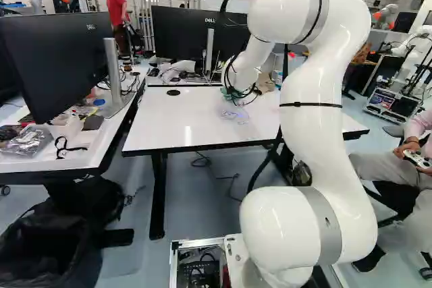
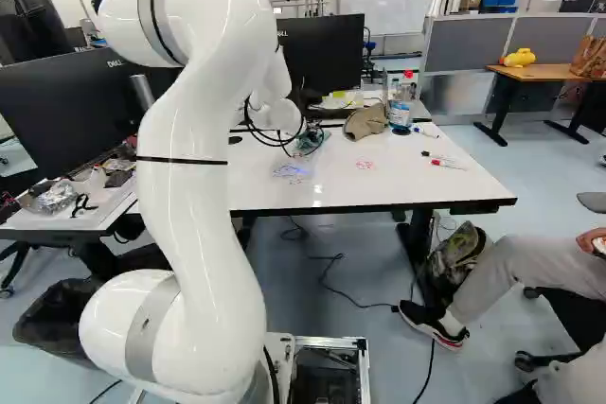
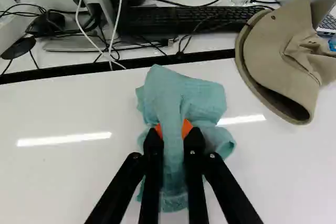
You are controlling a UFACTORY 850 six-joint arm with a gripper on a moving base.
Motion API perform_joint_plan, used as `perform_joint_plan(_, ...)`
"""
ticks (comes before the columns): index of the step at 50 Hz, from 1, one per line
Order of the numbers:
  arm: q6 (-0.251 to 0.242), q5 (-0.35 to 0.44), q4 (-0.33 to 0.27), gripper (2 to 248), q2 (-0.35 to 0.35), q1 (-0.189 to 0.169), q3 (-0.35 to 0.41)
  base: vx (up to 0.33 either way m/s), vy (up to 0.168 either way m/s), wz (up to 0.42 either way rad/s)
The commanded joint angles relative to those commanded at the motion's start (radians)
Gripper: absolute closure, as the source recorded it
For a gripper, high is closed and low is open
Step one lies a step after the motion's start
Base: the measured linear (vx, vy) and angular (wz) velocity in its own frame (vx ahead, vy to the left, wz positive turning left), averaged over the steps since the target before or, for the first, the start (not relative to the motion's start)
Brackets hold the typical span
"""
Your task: Clean the table with the green towel
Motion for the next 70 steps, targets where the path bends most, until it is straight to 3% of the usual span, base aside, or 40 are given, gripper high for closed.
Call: perform_joint_plan(70, 0.000, 0.000, 0.000, 200, 0.168, 0.002, 0.046, 0.000, 0.000, 0.000)
